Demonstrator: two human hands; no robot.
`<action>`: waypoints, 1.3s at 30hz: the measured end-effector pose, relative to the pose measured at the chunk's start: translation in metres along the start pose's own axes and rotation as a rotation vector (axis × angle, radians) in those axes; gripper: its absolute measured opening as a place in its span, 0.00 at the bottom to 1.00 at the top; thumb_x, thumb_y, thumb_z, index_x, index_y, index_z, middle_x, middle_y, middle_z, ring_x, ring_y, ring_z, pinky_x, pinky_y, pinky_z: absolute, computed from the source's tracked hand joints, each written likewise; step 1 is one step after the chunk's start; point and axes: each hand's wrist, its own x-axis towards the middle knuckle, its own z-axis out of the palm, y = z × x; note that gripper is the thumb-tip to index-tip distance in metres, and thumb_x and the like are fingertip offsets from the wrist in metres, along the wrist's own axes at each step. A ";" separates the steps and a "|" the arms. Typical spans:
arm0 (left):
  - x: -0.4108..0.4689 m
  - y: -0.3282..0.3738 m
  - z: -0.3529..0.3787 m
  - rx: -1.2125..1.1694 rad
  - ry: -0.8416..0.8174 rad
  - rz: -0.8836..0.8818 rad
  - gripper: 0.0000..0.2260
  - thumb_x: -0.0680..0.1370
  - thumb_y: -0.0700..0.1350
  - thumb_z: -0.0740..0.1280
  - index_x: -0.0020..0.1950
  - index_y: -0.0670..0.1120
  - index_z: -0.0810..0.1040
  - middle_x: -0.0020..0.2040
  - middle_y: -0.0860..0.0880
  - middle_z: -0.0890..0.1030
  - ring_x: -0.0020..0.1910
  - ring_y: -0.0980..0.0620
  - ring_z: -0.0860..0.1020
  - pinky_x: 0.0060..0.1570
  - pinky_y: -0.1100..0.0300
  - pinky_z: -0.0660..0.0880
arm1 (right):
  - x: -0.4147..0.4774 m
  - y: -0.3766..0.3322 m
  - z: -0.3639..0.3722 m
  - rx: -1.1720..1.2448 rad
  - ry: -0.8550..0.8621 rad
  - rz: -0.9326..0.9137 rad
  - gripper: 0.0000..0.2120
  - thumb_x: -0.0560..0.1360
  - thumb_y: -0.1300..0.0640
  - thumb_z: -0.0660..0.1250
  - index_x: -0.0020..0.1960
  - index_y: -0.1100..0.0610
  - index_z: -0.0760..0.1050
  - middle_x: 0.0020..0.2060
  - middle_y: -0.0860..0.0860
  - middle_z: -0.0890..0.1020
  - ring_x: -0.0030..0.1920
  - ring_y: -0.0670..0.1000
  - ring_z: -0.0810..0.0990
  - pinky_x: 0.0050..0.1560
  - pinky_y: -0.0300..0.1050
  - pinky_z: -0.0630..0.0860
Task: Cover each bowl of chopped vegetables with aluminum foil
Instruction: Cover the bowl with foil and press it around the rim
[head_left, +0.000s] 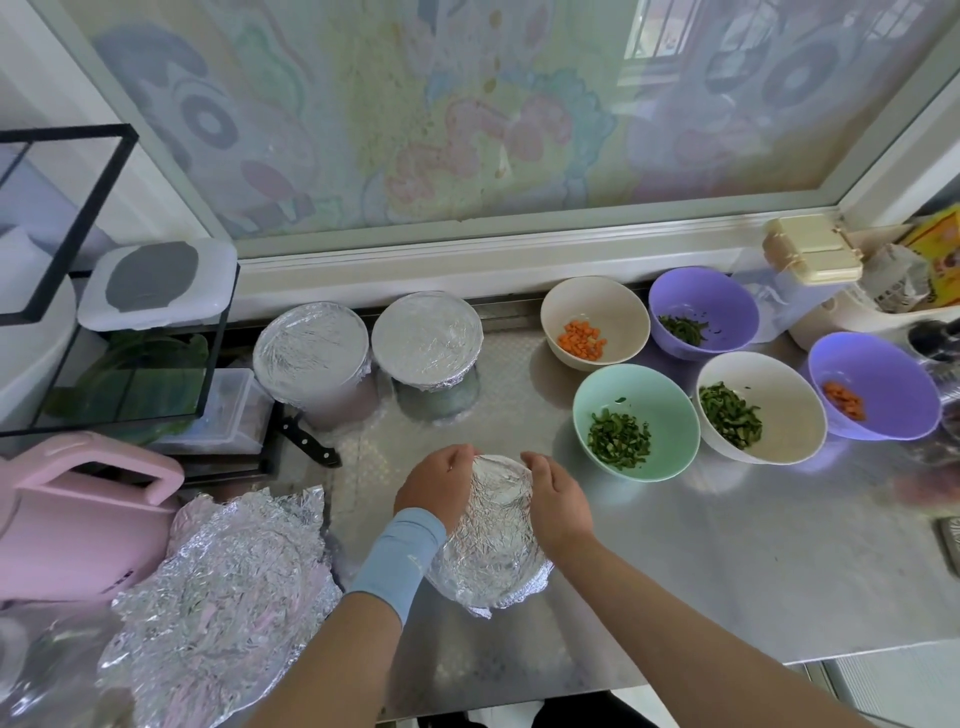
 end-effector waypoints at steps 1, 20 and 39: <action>0.000 -0.003 -0.003 0.007 0.037 0.058 0.16 0.81 0.53 0.55 0.55 0.55 0.82 0.55 0.56 0.82 0.52 0.53 0.78 0.57 0.54 0.75 | -0.006 0.000 -0.002 -0.065 0.074 -0.040 0.17 0.83 0.52 0.52 0.64 0.50 0.76 0.60 0.45 0.78 0.63 0.47 0.74 0.62 0.41 0.68; -0.024 -0.024 0.004 -0.166 0.074 0.257 0.12 0.81 0.45 0.60 0.59 0.55 0.81 0.55 0.61 0.81 0.56 0.63 0.76 0.59 0.66 0.71 | -0.020 0.011 0.006 0.051 -0.028 -0.016 0.16 0.83 0.51 0.54 0.62 0.47 0.78 0.56 0.43 0.82 0.58 0.45 0.78 0.61 0.42 0.71; -0.031 -0.030 -0.004 -0.496 0.066 0.011 0.16 0.81 0.48 0.56 0.55 0.53 0.84 0.54 0.60 0.83 0.57 0.59 0.78 0.62 0.58 0.73 | -0.034 0.021 0.006 0.050 0.052 -0.034 0.18 0.83 0.51 0.53 0.70 0.48 0.72 0.64 0.43 0.77 0.66 0.46 0.72 0.66 0.41 0.66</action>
